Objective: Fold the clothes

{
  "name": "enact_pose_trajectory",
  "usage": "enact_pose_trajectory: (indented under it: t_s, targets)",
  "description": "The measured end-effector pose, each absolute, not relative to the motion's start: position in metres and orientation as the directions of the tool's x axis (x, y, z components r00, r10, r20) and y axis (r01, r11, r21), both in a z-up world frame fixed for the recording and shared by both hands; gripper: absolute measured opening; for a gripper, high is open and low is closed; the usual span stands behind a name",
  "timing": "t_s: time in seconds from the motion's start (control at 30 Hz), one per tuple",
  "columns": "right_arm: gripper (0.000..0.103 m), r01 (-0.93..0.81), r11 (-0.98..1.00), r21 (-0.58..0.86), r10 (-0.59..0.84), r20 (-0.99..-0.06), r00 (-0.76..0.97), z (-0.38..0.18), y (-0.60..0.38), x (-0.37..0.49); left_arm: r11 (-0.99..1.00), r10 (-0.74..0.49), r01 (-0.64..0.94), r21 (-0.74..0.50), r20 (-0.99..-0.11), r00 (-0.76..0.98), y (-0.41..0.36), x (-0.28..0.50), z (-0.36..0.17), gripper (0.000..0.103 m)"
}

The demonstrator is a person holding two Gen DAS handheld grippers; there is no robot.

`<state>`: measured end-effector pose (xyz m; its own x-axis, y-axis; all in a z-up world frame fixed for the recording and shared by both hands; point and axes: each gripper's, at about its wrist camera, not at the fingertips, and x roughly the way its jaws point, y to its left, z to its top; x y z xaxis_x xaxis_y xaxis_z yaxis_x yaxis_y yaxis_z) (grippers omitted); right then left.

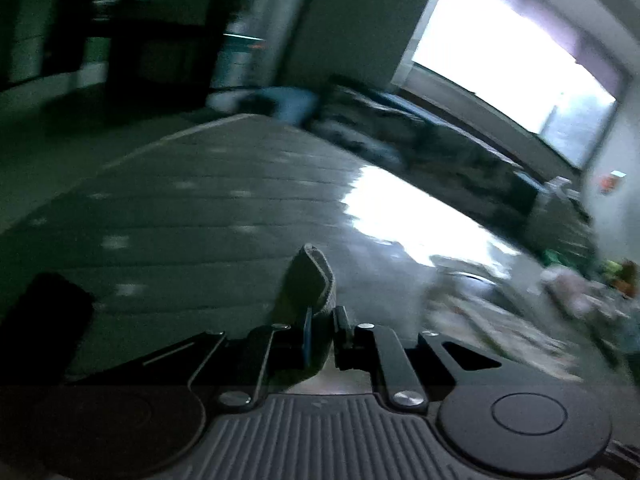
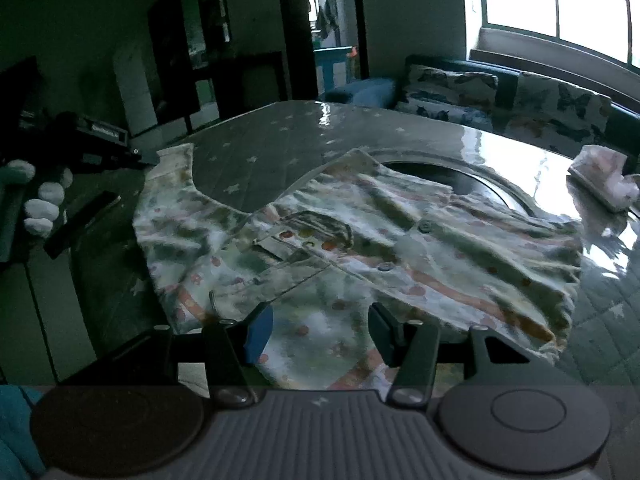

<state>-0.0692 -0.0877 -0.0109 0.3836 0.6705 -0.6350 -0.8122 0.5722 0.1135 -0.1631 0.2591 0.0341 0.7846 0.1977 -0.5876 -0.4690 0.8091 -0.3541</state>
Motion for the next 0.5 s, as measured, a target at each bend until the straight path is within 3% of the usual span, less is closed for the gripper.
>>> enact_pose_trajectory:
  t_s: [0.5]
  targets:
    - [0.054, -0.681, 0.711, 0.178, 0.628, -0.598, 0.498, -0.011, -0.156, -0.054, 0.865, -0.321, 0.034, -0.501, -0.499, 0.805, 0.123, -0.101, 0.056, 0.01]
